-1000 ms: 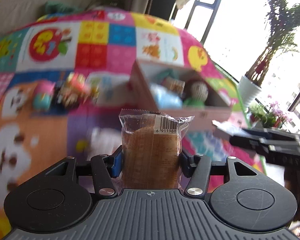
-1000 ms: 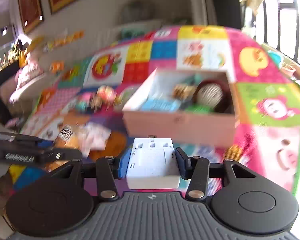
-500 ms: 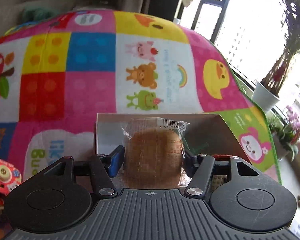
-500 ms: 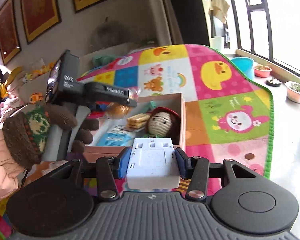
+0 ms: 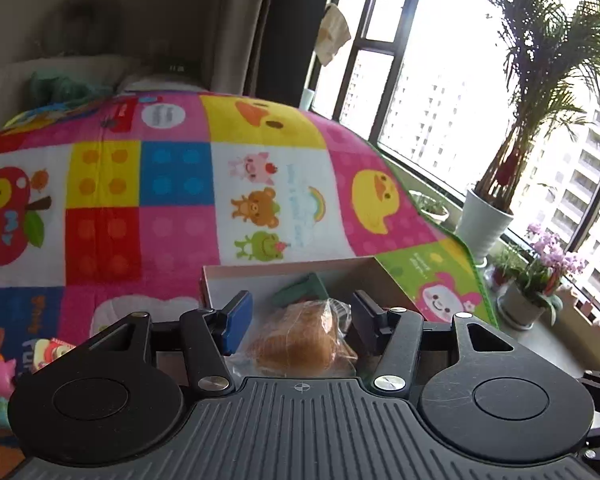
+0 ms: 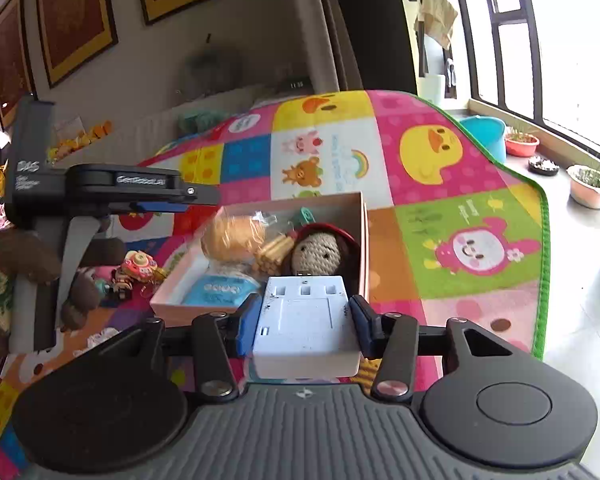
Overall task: Organize objects
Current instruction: 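Lower the bread into the box with left tool while right carries the white case, then release the white case into the pink box with the right tool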
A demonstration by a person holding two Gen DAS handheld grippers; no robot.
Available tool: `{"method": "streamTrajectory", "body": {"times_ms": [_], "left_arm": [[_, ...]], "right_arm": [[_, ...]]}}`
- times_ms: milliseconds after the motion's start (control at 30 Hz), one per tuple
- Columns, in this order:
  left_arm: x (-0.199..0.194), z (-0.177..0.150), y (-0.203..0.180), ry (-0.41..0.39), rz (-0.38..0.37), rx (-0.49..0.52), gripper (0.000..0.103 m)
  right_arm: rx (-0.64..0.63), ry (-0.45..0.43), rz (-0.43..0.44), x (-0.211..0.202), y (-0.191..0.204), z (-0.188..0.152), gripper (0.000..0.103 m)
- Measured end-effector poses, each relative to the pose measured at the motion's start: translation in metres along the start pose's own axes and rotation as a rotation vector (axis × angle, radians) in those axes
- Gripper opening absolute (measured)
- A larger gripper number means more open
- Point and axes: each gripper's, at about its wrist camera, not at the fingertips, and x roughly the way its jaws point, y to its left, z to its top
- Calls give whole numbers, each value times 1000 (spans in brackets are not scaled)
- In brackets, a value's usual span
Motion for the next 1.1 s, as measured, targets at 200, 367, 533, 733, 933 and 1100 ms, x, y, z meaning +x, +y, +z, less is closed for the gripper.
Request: {"method": "streamTrajectory", "body": {"times_ms": [200,367,533,733,933,1100], "left_arm": [[-17,-7,9,-12,8,-28,55],[-11,-13,6,-2,-25,-35,52],[26,-7,1,5,-59,-67,49],[54,-19,8,114,-72,-136,44],[-20,-26,34,-74,-20,-197,44],[-68,-43,56,-116,25,-239,44]], "right_arm": [[-19,-37,28,5,12,22,47],[-52,-68,3,4,12,40,47],[-35,-92,-2,-7,3,42,47],[4,-61,-24,-4,-13,38,47],[-3,-3,39,21,-7,39,48],[-154,21,212,57,34,49,47]]}}
